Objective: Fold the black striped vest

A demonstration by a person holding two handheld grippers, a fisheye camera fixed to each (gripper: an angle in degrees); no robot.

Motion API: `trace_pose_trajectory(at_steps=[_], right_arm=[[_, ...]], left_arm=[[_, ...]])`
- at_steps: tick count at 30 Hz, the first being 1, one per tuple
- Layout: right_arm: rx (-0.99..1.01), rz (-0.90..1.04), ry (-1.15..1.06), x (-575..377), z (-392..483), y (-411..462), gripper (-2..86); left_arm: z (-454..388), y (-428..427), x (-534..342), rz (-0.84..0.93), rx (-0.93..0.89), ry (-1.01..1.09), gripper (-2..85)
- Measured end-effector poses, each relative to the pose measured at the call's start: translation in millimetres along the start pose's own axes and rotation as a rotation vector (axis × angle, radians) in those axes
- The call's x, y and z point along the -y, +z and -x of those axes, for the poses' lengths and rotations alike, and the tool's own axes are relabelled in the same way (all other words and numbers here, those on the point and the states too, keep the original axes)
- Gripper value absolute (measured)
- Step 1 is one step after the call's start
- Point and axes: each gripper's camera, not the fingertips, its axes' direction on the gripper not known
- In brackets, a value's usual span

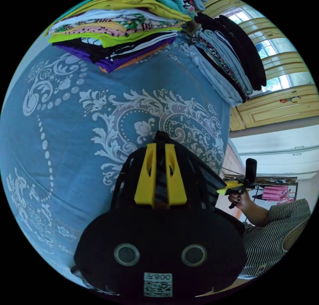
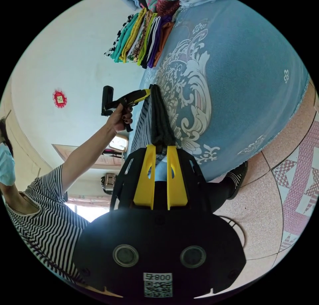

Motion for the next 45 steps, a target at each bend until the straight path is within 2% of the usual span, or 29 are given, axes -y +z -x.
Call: trace_pose_trajectory(at_steps=[10,17,24,30,35,45], right_arm=[[-0.100,0.005,0.009,17.8,99.9,-12.8,6.2],[-0.121,-0.014,-0.168,23.6,227.2,-26.4,6.1],[-0.099,0.024,-0.374,12.9,364.5,-24.2,6.3],[-0.080,0.150,-0.570,1.3,493.7,11.7,6.3],[-0.061,0.323,-0.712,-7.6,598.7,74.0,6.3],[-0.074,0.657,-0.827,-21.9,735.4,206.3,6.2]], left_arm=[[-1.9,-90.5,-64.1,-0.074,0.021,0.000,1.8],[-7.1,-185.8,-142.3,-0.146,0.060,0.081,1.4],[10.5,-284.7,-245.9,-0.267,0.016,0.111,1.3],[47.9,-373.8,-375.9,-0.392,-0.015,0.094,1.4],[98.9,-435.4,-510.2,-0.497,-0.031,0.006,1.7],[193.0,-483.4,-722.4,-0.621,-0.101,-0.211,2.5]])
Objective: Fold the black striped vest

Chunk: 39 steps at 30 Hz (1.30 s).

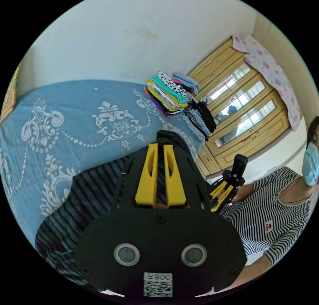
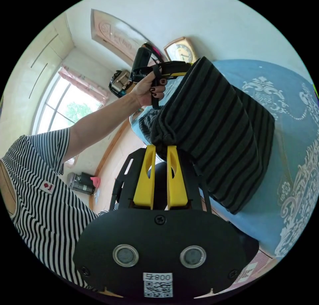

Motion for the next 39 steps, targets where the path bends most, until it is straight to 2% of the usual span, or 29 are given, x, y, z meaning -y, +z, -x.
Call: trace_pose_trajectory(at_steps=[9,14,17,19,22,26,30,34,39], right_arm=[[0.035,0.212,-0.036,113.6,46.5,58.6,6.3],[-0.009,0.369,-0.039,163.1,60.6,98.2,6.8],[0.015,0.391,-0.032,183.9,70.2,100.1,7.2],[0.017,0.387,-0.042,195.4,78.9,95.4,7.3],[0.025,0.377,-0.054,212.1,92.7,86.7,7.3],[0.041,0.371,-0.067,233.3,112.0,75.1,6.1],[0.050,0.368,-0.073,248.5,125.9,65.3,4.3],[0.124,0.375,-0.109,267.0,142.7,45.5,1.2],[-0.010,0.248,-0.121,315.2,142.5,12.1,0.3]], left_arm=[[90.8,-99.6,-109.0,-0.069,-0.019,-0.198,2.5],[132.9,-132.3,-171.5,-0.022,0.088,-0.366,2.3],[146.0,-162.2,-211.1,-0.133,0.087,-0.456,2.2],[143.9,-176.8,-230.2,-0.188,0.091,-0.468,2.2],[128.0,-181.5,-251.2,-0.179,0.031,-0.433,2.3],[93.1,-171.8,-279.7,-0.073,-0.010,-0.361,1.9],[79.2,-169.0,-314.0,0.057,0.092,-0.379,0.9],[65.8,-189.4,-344.0,0.004,0.128,-0.417,0.3],[30.8,-199.0,-360.7,-0.026,0.123,-0.337,0.2]])
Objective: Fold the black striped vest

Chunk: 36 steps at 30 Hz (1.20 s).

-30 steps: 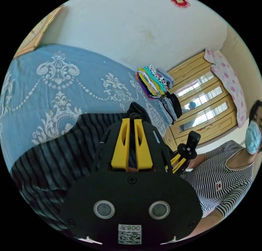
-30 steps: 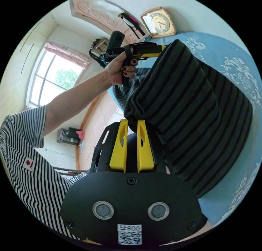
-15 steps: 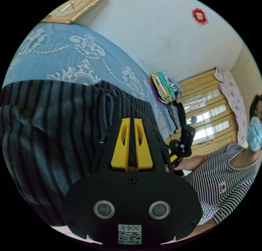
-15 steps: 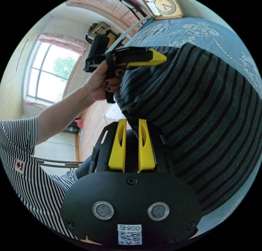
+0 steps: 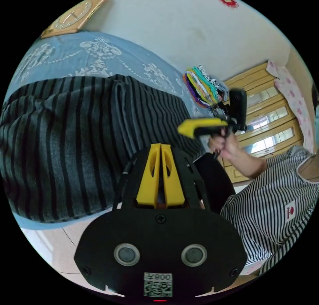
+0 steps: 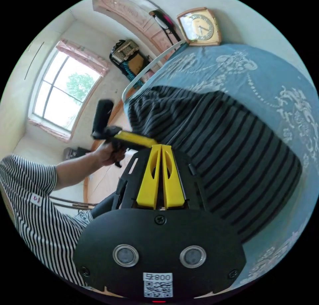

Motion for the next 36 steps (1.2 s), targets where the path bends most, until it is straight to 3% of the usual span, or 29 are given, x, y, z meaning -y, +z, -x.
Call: trace_pose_trajectory(at_steps=[3,9,13,18,23,26,28,36], right_arm=[[-0.129,-0.045,0.051,33.6,-17.1,-12.5,0.2],[-0.376,0.177,0.062,81.5,-32.1,36.0,0.2],[-0.465,0.097,-0.013,75.8,-19.4,43.0,0.2],[-0.414,0.100,0.010,74.0,-27.5,38.3,0.1],[-0.402,0.054,0.003,76.6,-25.9,21.6,0.1],[-0.384,0.199,0.027,76.2,-43.7,52.0,0.2],[-0.377,0.143,0.029,68.2,-52.3,56.4,0.2],[-0.207,0.090,0.111,31.3,-94.9,35.9,0.3]], left_arm=[[-14.6,16.1,-19.4,0.118,0.150,0.038,0.1],[-40.8,22.7,-52.3,0.074,0.256,0.088,0.1],[-59.1,28.6,-72.0,0.057,0.301,0.137,0.1],[-78.2,34.6,-87.7,0.067,0.313,0.108,0.1],[-128.7,43.7,-108.2,0.054,0.494,0.164,0.1],[-145.9,71.4,-121.6,0.089,0.585,0.223,0.1],[-155.2,80.2,-124.6,0.098,0.616,0.232,0.1],[-176.4,92.4,-140.7,0.077,0.514,0.126,0.1]])
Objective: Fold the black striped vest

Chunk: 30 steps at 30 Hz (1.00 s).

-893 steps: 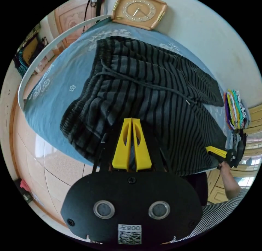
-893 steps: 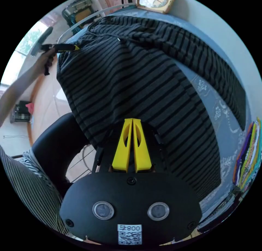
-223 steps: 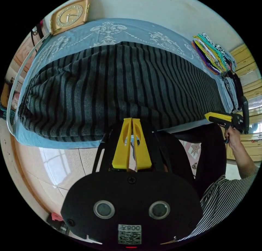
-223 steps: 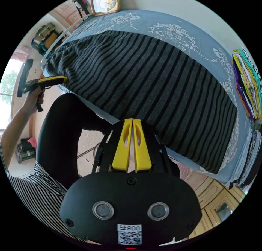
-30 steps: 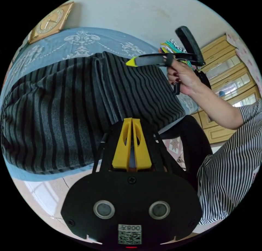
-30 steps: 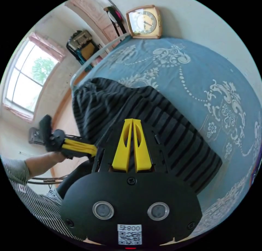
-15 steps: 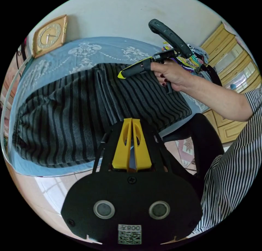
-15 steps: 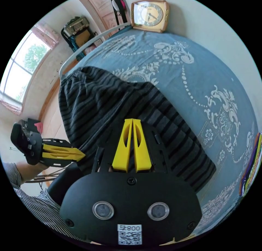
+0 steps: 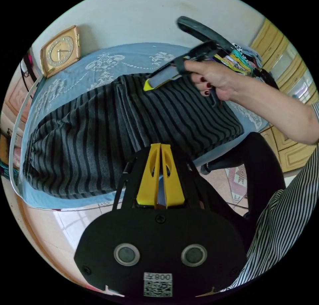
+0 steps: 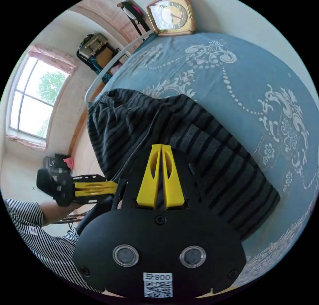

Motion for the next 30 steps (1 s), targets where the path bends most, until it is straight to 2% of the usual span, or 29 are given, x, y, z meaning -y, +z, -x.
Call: trace_pose_trajectory(at_steps=[3,8,12,14,21,30], right_arm=[[0.025,-0.084,0.029,-39.3,-22.9,-23.8,0.6],[0.122,-0.209,0.247,-150.1,-89.6,-50.4,3.0],[0.166,-0.238,0.430,-223.3,-130.0,-40.8,6.5],[0.273,-0.215,0.498,-256.3,-150.9,-20.8,7.9],[0.384,-0.247,0.556,-295.9,-189.1,22.6,8.5],[0.452,-0.238,0.621,-347.2,-240.0,67.2,9.4]], left_arm=[[-10.5,-9.0,-8.2,-0.049,-0.011,-0.055,0.2],[-46.5,-20.2,-22.2,-0.120,-0.035,-0.069,0.4],[-81.2,-14.5,-22.3,-0.110,-0.089,-0.032,1.2],[-110.8,-9.2,-18.4,-0.112,-0.127,0.020,2.2],[-197.0,10.9,3.9,-0.069,-0.184,0.188,6.9],[-303.3,44.4,31.2,-0.026,-0.168,0.354,11.4]])
